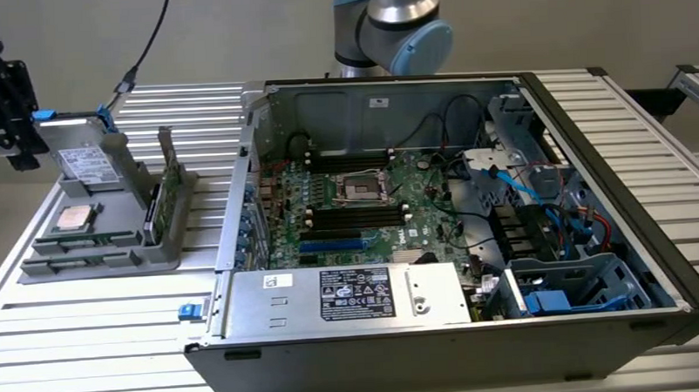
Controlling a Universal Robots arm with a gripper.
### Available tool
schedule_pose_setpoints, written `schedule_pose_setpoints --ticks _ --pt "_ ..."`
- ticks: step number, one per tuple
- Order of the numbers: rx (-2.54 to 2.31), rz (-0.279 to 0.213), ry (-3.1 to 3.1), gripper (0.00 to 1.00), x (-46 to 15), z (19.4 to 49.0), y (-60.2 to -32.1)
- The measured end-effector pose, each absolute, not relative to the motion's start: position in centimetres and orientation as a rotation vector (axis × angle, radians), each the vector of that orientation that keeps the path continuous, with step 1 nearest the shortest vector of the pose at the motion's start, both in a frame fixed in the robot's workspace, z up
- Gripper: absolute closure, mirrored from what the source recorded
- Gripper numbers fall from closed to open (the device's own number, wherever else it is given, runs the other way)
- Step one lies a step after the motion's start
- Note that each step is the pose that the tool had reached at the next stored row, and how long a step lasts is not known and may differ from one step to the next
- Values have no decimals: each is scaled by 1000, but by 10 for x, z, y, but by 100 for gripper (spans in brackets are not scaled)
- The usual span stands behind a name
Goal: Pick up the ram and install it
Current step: 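Pick up the ram and move it above insertion slot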
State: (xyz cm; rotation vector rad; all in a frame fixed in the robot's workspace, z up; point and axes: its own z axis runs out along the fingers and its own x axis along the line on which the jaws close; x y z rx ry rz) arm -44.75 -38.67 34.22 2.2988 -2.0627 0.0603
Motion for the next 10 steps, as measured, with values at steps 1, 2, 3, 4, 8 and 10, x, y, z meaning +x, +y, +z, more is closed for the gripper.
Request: schedule_pose_setpoints --ticks 1,2,3,4,8,10 --pt "2299 60 -2063 64 -451 340 -387" --pt "2299 60 -2063 64 -453 338 -389" --pt "2299 60 -2062 64 -455 337 -391" --pt "2300 59 -2063 64 -456 335 -393" --pt "2305 51 -2067 64 -456 328 -406" --pt "2308 48 -2068 64 -456 325 -411"
